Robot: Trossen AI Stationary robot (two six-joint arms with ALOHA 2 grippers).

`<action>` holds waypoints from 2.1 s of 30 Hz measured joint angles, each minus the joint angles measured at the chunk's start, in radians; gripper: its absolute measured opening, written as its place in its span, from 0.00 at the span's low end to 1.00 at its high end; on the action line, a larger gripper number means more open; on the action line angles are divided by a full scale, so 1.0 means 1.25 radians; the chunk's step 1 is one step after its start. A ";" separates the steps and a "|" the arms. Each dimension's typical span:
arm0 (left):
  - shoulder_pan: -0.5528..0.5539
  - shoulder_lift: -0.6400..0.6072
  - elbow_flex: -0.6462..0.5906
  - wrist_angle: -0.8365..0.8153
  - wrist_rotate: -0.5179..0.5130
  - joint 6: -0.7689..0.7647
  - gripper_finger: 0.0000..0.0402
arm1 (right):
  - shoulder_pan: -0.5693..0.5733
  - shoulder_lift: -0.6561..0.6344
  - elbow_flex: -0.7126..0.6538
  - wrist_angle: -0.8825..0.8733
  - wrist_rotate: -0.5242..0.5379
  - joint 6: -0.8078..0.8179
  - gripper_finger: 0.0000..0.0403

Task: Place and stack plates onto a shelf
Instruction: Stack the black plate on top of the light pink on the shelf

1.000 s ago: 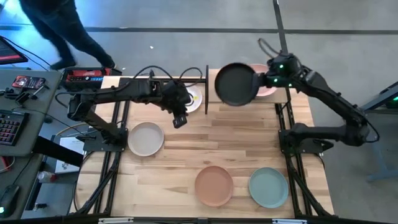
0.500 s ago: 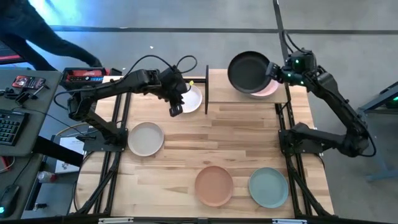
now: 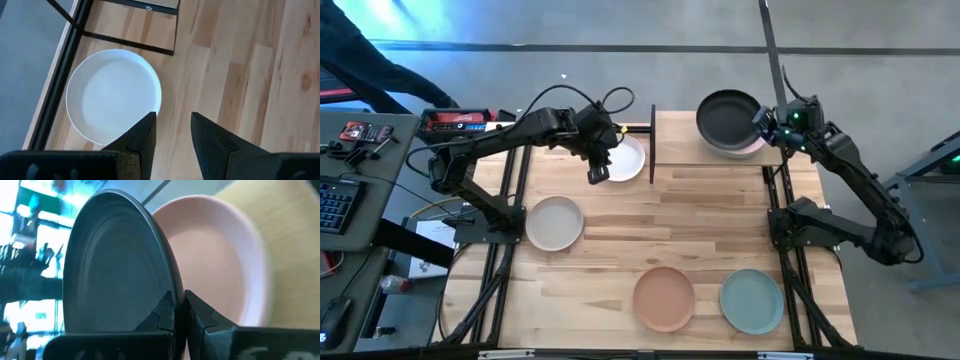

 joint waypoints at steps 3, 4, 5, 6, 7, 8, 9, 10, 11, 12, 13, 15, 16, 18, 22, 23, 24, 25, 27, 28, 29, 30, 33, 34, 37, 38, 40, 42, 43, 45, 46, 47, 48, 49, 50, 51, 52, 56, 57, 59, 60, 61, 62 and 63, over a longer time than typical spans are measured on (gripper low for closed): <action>0.000 0.000 0.000 0.000 0.000 0.007 0.27 | 0.000 0.001 -0.004 -0.003 0.034 0.038 0.00; 0.000 0.000 0.000 0.000 0.000 0.007 0.27 | 0.000 0.001 -0.004 -0.008 0.042 0.042 0.00; 0.000 0.000 0.000 0.000 0.000 0.007 0.27 | 0.000 0.001 -0.004 -0.016 0.049 0.044 0.00; 0.000 0.000 0.000 0.000 0.000 0.007 0.27 | 0.000 0.001 -0.004 -0.027 0.054 0.054 0.00; 0.000 0.000 0.000 0.000 0.000 0.007 0.27 | 0.000 0.001 -0.005 -0.039 0.062 0.062 0.00; 0.000 0.000 0.000 0.000 0.000 0.007 0.27 | 0.000 0.001 -0.005 -0.050 0.065 0.068 0.00; 0.000 0.000 0.000 0.000 0.000 0.007 0.27 | 0.000 0.001 -0.005 -0.062 0.070 0.076 0.00; 0.000 0.000 0.000 0.000 0.000 0.007 0.27 | 0.000 0.001 -0.005 -0.072 0.078 0.078 0.00; 0.000 0.000 0.000 0.000 0.000 0.007 0.27 | 0.000 0.001 -0.005 -0.083 0.088 0.079 0.00; 0.000 0.000 0.000 0.000 0.000 0.008 0.27 | 0.000 0.001 -0.005 -0.090 0.097 0.083 0.00; 0.000 0.000 0.000 0.001 0.000 0.015 0.27 | 0.000 0.001 -0.005 -0.093 0.103 0.089 0.00; 0.000 0.000 0.000 0.001 0.000 0.028 0.27 | 0.001 0.001 -0.005 -0.089 0.104 0.095 0.00; 0.000 0.000 0.000 0.001 0.000 0.029 0.27 | 0.001 0.001 -0.005 -0.086 0.104 0.095 0.00; 0.000 0.000 0.000 0.001 0.000 0.029 0.27 | 0.001 0.001 -0.005 -0.086 0.104 0.093 0.00; 0.000 0.000 0.000 0.001 0.000 0.029 0.27 | 0.001 0.001 -0.005 -0.086 0.100 0.092 0.00; 0.000 0.000 0.000 0.001 0.000 0.029 0.27 | 0.001 0.001 -0.005 -0.086 0.097 0.090 0.00; 0.000 0.000 0.000 0.001 0.000 0.029 0.27 | 0.001 0.001 -0.005 -0.087 0.097 0.089 0.00; 0.000 0.000 0.000 0.001 0.000 0.029 0.27 | 0.001 0.001 -0.005 -0.089 0.096 0.083 0.01; 0.000 0.000 0.000 0.001 0.000 0.028 0.27 | 0.001 0.002 -0.005 -0.096 0.087 0.076 0.02; 0.000 0.000 0.000 0.001 0.000 0.028 0.27 | 0.001 0.005 -0.005 -0.098 0.080 0.075 0.04; 0.000 0.000 0.000 0.001 0.000 0.028 0.27 | 0.001 0.007 -0.005 -0.100 0.075 0.069 0.05; 0.000 0.000 0.000 0.001 0.000 0.028 0.27 | 0.002 0.011 -0.005 -0.101 0.072 0.060 0.07; 0.000 0.000 0.000 0.002 0.000 0.028 0.27 | 0.002 0.022 -0.005 -0.102 0.072 0.057 0.12; 0.000 0.000 0.000 0.002 0.000 0.028 0.27 | 0.002 0.026 -0.005 -0.102 0.070 0.056 0.13; 0.000 0.000 0.000 0.002 0.000 0.028 0.27 | 0.002 0.032 -0.005 -0.097 0.064 0.048 0.18; 0.000 0.000 0.000 0.002 0.000 0.028 0.27 | 0.002 0.032 -0.005 -0.094 0.061 0.038 0.19; 0.000 0.000 0.000 0.002 0.000 0.025 0.27 | 0.002 0.029 -0.004 -0.092 0.042 0.030 0.22; 0.000 0.000 0.000 0.002 0.000 0.019 0.27 | 0.002 0.024 0.004 -0.095 0.026 0.014 0.24; 0.000 0.000 0.000 0.002 0.000 0.019 0.27 | 0.002 0.019 0.009 -0.096 0.022 0.013 0.25; 0.000 0.000 0.000 0.002 0.000 0.019 0.27 | 0.002 0.015 0.018 -0.109 0.021 0.012 0.27; 0.000 0.000 0.000 0.002 0.000 0.019 0.27 | 0.002 0.014 0.021 -0.115 0.021 0.012 0.27; 0.000 0.000 0.000 0.002 0.000 0.019 0.27 | 0.002 0.012 0.024 -0.122 0.021 0.012 0.28; 0.000 0.000 0.000 0.002 0.000 0.019 0.27 | 0.002 0.010 0.027 -0.127 0.021 0.012 0.28; 0.000 0.000 0.000 0.002 0.000 0.019 0.27 | 0.002 0.006 0.031 -0.128 0.021 0.012 0.28; 0.000 0.000 0.000 0.002 0.001 0.015 0.27 | 0.002 0.003 0.033 -0.129 0.020 0.012 0.28; 0.000 0.000 0.000 0.002 0.001 0.011 0.27 | 0.002 0.001 0.035 -0.133 0.017 0.012 0.28; 0.000 0.000 0.000 0.002 0.001 0.005 0.27 | 0.002 -0.001 0.035 -0.134 0.010 0.012 0.28; 0.000 0.000 0.000 0.002 0.001 0.004 0.27 | 0.002 -0.016 0.035 -0.142 -0.027 0.018 0.28; 0.000 0.000 0.000 0.002 0.001 0.005 0.27 | 0.002 -0.020 0.035 -0.145 -0.035 0.018 0.28; 0.000 0.000 0.000 0.002 0.001 0.005 0.27 | 0.002 -0.029 0.035 -0.148 -0.051 0.021 0.28; 0.000 0.000 0.000 0.002 0.001 0.005 0.27 | 0.002 -0.034 0.035 -0.147 -0.059 0.021 0.28; 0.000 0.000 0.000 0.002 0.001 0.005 0.27 | 0.002 -0.040 0.035 -0.148 -0.065 0.021 0.28; 0.000 0.000 0.000 0.002 0.001 0.005 0.27 | 0.002 -0.044 0.035 -0.148 -0.069 0.021 0.28; 0.000 0.000 0.000 0.002 0.001 0.005 0.27 | 0.002 -0.048 0.035 -0.148 -0.070 0.021 0.28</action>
